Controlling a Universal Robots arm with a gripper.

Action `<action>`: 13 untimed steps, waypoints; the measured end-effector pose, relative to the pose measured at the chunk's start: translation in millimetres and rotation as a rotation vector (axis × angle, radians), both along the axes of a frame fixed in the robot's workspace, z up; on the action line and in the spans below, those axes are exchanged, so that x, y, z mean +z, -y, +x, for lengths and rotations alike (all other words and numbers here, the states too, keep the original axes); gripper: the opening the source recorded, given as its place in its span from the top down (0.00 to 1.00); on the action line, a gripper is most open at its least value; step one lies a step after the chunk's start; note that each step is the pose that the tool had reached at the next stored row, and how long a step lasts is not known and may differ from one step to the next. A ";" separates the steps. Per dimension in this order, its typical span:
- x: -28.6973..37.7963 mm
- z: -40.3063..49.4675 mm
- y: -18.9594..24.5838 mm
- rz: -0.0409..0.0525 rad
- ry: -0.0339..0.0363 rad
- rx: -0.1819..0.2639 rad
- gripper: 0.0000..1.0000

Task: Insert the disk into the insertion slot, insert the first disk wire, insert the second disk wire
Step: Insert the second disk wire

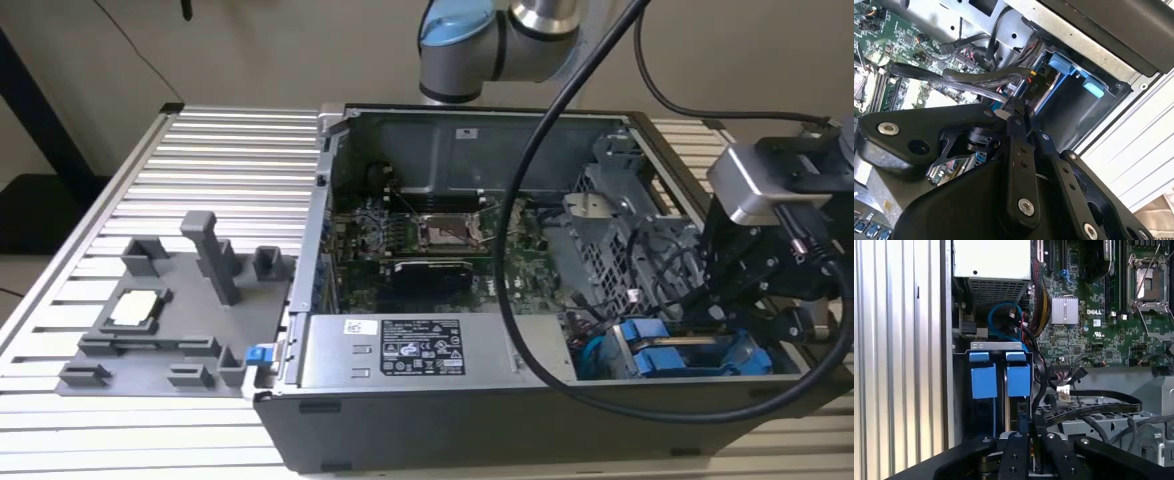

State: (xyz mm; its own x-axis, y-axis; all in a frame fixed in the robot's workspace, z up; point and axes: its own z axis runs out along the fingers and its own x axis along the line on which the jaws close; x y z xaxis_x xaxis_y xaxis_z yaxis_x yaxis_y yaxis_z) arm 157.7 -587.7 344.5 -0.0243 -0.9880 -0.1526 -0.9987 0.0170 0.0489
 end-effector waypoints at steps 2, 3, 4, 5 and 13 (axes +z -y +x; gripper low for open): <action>-0.7 0.1 0.0 0.0001 0.0000 -0.005 0.84; -1.1 0.2 0.0 0.0001 0.0000 -0.007 0.84; -1.5 0.2 0.0 0.0001 0.0000 -0.010 0.84; -1.9 0.2 0.0 0.0002 0.0000 -0.012 0.84; -4.3 0.7 0.0 -0.0012 0.0000 -0.026 0.84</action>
State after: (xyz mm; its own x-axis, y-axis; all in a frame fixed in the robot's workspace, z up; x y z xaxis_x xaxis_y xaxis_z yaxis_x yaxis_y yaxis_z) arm 158.5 -587.7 340.2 -0.0496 -0.9872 -0.1513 -0.9979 0.0426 0.0488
